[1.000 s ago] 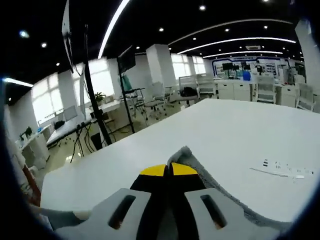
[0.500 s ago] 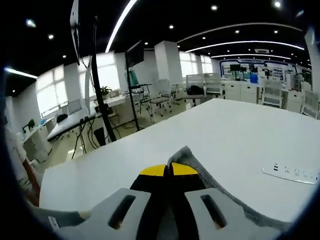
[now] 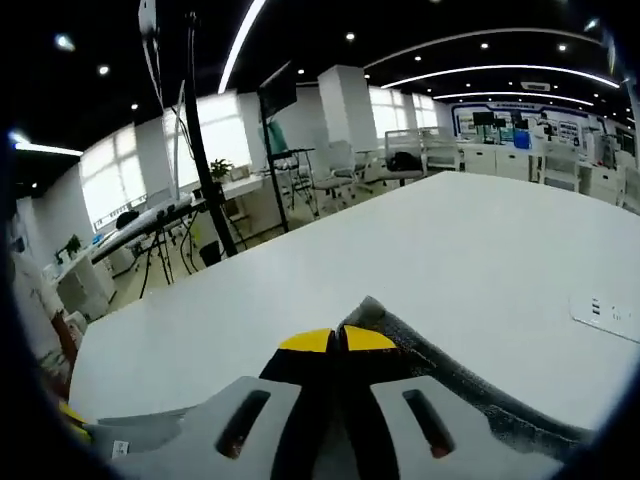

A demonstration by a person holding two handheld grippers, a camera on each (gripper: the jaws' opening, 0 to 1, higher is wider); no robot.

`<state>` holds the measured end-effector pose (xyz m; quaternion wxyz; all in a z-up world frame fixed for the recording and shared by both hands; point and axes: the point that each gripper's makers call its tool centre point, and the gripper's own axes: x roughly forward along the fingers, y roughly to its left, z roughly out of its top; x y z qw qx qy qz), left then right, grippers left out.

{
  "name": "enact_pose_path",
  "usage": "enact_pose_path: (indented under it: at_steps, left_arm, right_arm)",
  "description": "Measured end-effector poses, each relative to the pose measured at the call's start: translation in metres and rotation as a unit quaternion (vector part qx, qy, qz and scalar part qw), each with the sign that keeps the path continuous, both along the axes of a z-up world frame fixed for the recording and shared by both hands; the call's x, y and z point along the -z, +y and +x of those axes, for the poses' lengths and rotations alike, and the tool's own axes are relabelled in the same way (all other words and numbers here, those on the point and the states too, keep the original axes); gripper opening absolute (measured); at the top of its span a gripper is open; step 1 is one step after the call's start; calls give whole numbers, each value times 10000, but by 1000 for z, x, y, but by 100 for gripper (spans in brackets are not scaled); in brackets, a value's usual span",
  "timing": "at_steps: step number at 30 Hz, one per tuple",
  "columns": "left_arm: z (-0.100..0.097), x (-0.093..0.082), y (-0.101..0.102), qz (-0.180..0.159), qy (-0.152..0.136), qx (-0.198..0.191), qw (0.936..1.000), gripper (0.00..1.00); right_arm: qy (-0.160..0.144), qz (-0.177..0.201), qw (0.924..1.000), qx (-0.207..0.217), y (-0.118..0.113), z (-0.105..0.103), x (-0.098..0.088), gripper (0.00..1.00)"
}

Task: Fold the towel on the table until its edges align and the towel forms a compact rectangular stack.

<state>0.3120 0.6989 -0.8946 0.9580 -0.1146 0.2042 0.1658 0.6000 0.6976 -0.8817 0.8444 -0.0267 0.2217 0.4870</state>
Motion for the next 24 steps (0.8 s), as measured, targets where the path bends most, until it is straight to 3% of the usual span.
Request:
enact_pose_path:
  at_steps: [3, 6, 12, 17, 24]
  left_arm:
    - [-1, 2, 5, 122, 129, -52, 9998, 24]
    - [0, 1, 6, 135, 120, -29, 9998, 26]
    - [9, -4, 5, 327, 126, 158, 9993, 35]
    - [13, -3, 1, 316, 154, 277, 9990, 36]
    - [14, 4, -24, 186, 313, 565, 9977, 38]
  right_arm:
    - [-4, -13, 10000, 5, -5, 5, 3, 9]
    - [-30, -26, 10000, 35, -7, 11, 3, 17]
    - [-3, -95, 9999, 47, -20, 14, 5, 21]
    - [38, -170, 9998, 76, -34, 15, 8, 21]
    - [29, -297, 9996, 4, -60, 9, 7, 22]
